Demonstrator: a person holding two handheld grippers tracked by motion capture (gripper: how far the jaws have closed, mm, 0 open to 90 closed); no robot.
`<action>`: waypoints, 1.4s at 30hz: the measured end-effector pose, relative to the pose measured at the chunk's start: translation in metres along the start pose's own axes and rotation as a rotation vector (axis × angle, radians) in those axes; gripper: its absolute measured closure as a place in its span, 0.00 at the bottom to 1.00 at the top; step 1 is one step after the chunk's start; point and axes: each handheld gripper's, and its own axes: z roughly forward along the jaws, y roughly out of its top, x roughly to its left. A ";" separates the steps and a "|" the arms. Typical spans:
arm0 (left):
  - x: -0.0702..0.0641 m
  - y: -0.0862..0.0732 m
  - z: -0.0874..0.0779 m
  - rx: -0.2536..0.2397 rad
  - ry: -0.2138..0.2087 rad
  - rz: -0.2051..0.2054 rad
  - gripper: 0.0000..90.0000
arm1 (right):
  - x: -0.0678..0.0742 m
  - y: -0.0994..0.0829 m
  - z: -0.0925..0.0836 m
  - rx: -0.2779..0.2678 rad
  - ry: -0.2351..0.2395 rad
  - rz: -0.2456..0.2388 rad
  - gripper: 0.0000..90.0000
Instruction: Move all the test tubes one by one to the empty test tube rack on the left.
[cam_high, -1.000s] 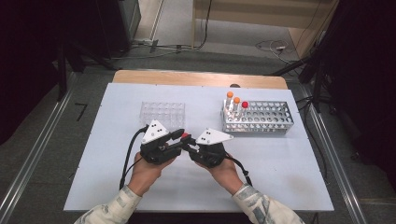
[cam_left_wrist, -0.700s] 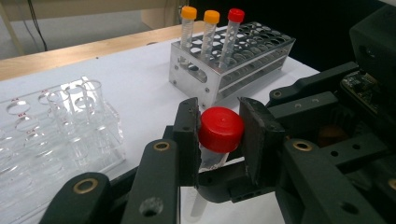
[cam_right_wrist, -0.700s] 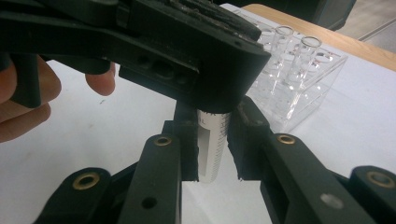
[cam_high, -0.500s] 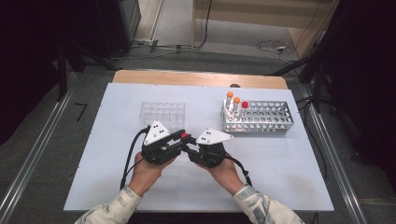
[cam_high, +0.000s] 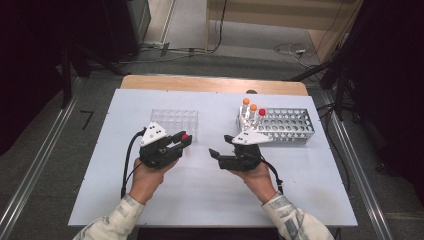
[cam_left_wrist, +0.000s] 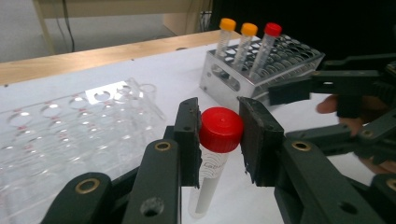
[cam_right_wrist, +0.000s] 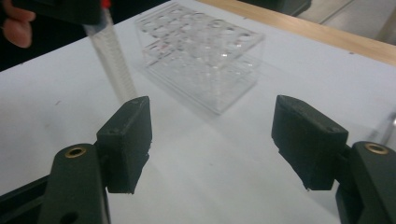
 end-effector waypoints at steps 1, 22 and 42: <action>0.003 0.001 -0.001 -0.003 0.007 -0.004 0.78 | -0.004 -0.001 -0.003 0.000 -0.010 0.007 0.31; 0.042 0.055 0.010 -0.089 0.151 -0.032 0.78 | -0.046 -0.014 -0.037 -0.023 -0.119 0.071 0.31; 0.050 0.031 0.044 -0.073 0.200 -0.030 0.78 | -0.052 -0.015 -0.040 -0.034 -0.138 0.093 0.32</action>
